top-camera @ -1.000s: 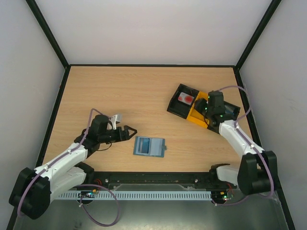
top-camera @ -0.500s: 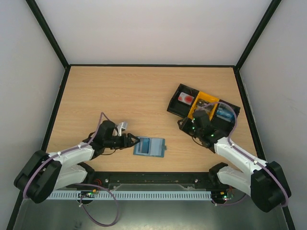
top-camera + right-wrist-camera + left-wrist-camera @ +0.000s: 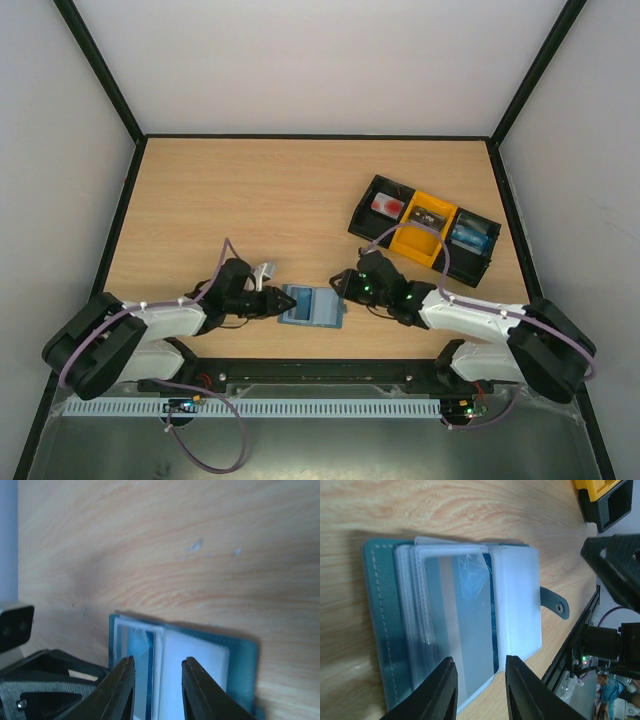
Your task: Take the credit cards out of the card holder
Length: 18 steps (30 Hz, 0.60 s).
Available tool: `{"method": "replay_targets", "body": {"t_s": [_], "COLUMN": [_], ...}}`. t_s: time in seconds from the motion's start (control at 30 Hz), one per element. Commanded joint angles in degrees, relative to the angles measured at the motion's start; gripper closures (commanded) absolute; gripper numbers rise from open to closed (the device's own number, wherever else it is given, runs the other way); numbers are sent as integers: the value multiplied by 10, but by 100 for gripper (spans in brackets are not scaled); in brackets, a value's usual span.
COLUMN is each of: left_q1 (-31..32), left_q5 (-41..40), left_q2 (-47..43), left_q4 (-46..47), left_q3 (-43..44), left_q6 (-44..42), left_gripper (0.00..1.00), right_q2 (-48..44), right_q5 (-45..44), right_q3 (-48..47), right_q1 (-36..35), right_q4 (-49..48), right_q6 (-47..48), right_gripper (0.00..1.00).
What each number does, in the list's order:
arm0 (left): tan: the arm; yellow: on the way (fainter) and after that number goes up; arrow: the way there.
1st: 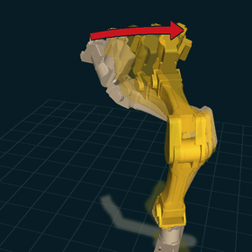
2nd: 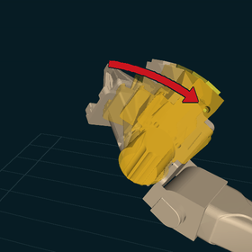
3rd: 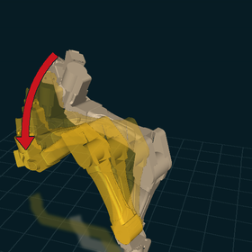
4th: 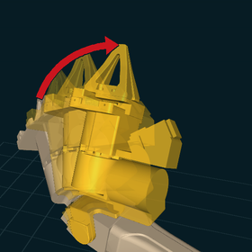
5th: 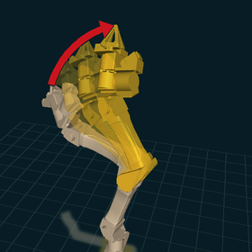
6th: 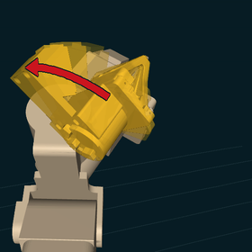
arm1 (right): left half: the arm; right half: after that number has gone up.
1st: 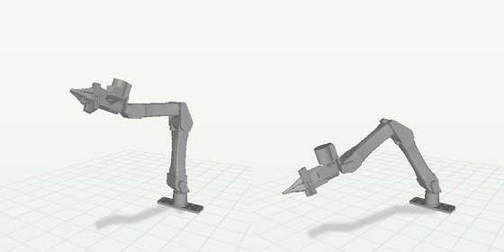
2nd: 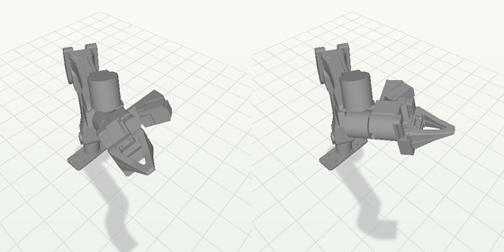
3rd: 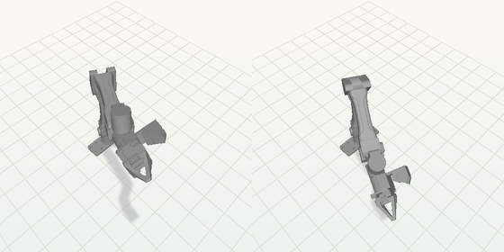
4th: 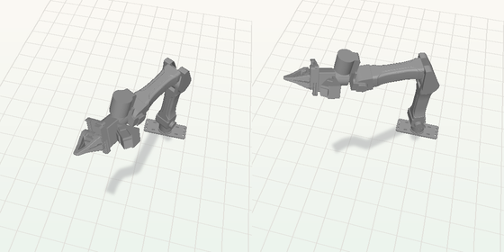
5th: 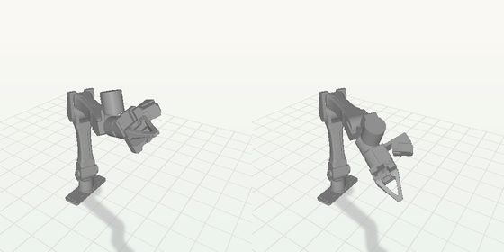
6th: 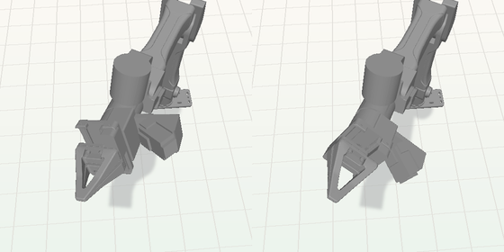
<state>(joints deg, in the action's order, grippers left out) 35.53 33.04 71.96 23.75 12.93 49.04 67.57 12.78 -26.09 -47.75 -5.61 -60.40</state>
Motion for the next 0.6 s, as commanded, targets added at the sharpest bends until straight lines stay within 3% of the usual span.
{"method": "replay_targets", "body": {"t_s": [0.0,0.3,0.57], "left_q1": [20,32,33], "left_q5": [-12,-25,-73], "left_q2": [17,-1,-40], "left_q4": [47,52,-12], "left_q3": [-15,-20,-15], "left_q6": [17,33,2], "left_gripper": [72,78,78], "right_q2": [45,156,179], "right_q5": [-22,-6,11], "right_q3": [-13,-66,-44], "right_q1": [-49,-110,-113], "right_q4": [-52,-80,-112], "right_q6": [-17,-5,-9], "right_gripper": [74,75,78]}}
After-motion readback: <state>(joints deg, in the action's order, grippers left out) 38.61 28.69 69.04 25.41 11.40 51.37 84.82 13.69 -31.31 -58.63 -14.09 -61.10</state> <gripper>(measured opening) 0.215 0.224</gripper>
